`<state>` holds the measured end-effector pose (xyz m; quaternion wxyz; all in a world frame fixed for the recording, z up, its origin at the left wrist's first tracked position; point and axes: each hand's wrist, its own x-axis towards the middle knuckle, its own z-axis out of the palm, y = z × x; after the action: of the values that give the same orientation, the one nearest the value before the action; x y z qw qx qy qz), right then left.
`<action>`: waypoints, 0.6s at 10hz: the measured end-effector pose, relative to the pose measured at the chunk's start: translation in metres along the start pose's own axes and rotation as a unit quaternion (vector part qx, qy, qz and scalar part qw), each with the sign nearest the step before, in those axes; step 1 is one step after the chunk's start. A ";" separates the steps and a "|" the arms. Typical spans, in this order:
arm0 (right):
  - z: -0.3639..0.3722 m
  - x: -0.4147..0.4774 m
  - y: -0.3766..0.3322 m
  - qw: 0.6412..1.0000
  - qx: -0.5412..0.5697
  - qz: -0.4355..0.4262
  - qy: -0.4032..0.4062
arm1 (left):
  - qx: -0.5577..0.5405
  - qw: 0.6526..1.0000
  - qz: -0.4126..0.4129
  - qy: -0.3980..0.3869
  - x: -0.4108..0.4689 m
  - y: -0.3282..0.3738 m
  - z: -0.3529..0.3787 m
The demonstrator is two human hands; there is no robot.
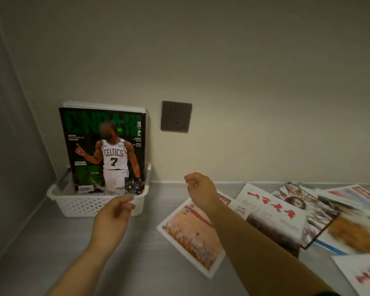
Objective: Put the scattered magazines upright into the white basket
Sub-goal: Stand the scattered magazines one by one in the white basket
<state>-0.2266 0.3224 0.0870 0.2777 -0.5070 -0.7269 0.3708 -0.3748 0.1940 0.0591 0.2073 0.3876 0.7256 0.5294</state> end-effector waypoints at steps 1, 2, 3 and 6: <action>-0.045 -0.028 0.037 1.000 -0.005 -0.001 0.029 | -0.003 0.999 0.012 -0.037 -0.045 0.015 0.041; -0.103 -0.058 0.082 0.999 -0.020 0.036 0.032 | -0.004 0.997 0.032 -0.072 -0.089 0.030 0.089; -0.164 -0.099 0.141 0.989 -0.134 0.058 0.001 | 0.010 0.993 0.032 -0.113 -0.129 0.048 0.147; -0.359 -0.203 0.322 0.982 0.012 0.187 -0.008 | 0.269 0.921 0.148 -0.240 -0.252 0.073 0.324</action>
<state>0.2910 0.2915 0.0220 0.2035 -0.6275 -0.6172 0.4288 0.0359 0.2041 -0.0151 0.1826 0.6468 0.7038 0.2302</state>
